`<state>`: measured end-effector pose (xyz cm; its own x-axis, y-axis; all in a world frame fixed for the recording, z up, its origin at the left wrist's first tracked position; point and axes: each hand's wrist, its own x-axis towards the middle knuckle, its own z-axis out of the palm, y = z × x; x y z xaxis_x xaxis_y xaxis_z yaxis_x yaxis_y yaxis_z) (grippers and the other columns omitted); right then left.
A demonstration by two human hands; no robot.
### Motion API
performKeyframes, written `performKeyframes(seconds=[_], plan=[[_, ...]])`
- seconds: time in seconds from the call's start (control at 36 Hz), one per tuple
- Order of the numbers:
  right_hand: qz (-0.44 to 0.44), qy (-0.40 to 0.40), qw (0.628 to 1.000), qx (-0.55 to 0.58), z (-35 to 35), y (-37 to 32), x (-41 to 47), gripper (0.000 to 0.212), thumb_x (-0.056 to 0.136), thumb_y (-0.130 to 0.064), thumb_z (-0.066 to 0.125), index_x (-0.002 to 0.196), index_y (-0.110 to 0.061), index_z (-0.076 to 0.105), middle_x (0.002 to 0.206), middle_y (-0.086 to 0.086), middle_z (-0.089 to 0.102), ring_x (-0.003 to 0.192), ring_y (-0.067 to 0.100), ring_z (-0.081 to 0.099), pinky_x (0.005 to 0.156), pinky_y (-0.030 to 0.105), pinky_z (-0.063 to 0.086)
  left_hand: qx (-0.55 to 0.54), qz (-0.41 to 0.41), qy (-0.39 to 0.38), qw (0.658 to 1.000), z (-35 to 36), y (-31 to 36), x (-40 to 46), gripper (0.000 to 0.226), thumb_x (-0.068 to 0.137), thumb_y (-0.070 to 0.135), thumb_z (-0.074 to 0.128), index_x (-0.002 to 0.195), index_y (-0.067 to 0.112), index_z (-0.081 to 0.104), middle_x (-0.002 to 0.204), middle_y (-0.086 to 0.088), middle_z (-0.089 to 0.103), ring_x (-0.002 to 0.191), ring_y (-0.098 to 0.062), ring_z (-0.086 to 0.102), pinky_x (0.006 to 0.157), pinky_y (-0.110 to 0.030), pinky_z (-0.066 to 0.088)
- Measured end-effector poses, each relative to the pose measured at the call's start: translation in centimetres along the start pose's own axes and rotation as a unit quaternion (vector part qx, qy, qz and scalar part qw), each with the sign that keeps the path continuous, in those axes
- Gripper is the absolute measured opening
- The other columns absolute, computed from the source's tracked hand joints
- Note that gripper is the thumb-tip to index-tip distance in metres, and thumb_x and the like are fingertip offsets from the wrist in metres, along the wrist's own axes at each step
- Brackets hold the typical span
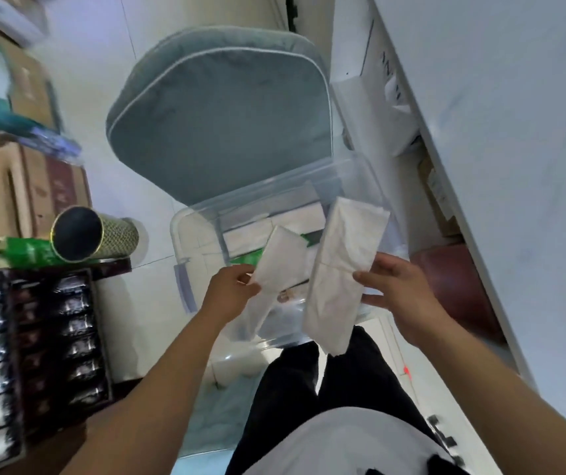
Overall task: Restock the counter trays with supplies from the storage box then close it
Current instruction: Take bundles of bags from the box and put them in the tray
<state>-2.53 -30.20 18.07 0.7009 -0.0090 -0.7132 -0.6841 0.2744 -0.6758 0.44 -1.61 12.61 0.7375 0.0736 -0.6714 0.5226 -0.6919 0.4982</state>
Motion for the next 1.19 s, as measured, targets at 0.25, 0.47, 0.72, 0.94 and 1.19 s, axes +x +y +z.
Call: performKeyframes(seconds=[0.25,0.47,0.72,0.94,1.19], plan=[[-0.04,-0.035,0.999,-0.001,1.2,-1.5,-3.7,0.024,0.08,0.001,0.073,0.101,-0.011,0.075,0.098,0.011,0.077,0.089,0.027,0.075,0.065,0.028,0.059,-0.301,-0.064,0.074,0.949,-4.8,0.4,-10.1,0.027,0.083,0.004,0.072,0.102,0.023,0.075,0.095,-0.01,0.073,0.085,-0.028,0.07,0.07,-0.04,0.056],[-0.122,0.019,0.992,-0.002,1.9,-1.1,-10.0,0.023,0.08,-0.004,0.073,0.101,-0.014,0.076,0.1,0.011,0.077,0.09,0.026,0.074,0.068,0.031,0.059,-0.378,-0.011,-0.032,0.925,-6.1,1.4,-12.6,0.027,0.083,0.004,0.073,0.107,0.018,0.074,0.101,-0.011,0.075,0.093,-0.029,0.073,0.073,-0.037,0.06],[-0.163,0.217,0.959,0.083,1.2,5.2,-22.4,0.024,0.075,-0.014,0.076,0.099,-0.014,0.076,0.1,0.008,0.077,0.086,0.022,0.074,0.059,0.022,0.055,-0.371,0.061,-0.235,0.896,-3.0,2.6,-13.8,0.025,0.083,0.007,0.072,0.106,0.019,0.075,0.108,-0.01,0.075,0.09,-0.021,0.073,0.068,-0.03,0.058],[-0.238,0.354,0.893,0.146,-2.5,9.8,-35.7,0.027,0.071,-0.017,0.077,0.098,-0.012,0.077,0.102,0.013,0.076,0.093,0.03,0.073,0.069,0.031,0.059,-0.26,0.171,-0.391,0.866,2.9,8.4,-20.3,0.04,0.068,0.013,0.074,0.107,0.024,0.075,0.111,-0.013,0.073,0.101,-0.032,0.071,0.072,-0.036,0.058],[-0.303,0.437,0.822,0.203,-7.5,17.9,-45.6,0.033,0.069,-0.021,0.078,0.1,-0.008,0.076,0.097,0.018,0.076,0.084,0.029,0.074,0.066,0.032,0.058,-0.189,0.26,-0.434,0.842,9.5,11.5,-30.0,0.043,0.063,0.018,0.078,0.105,0.019,0.074,0.104,-0.013,0.075,0.085,-0.023,0.074,0.062,-0.029,0.057]])
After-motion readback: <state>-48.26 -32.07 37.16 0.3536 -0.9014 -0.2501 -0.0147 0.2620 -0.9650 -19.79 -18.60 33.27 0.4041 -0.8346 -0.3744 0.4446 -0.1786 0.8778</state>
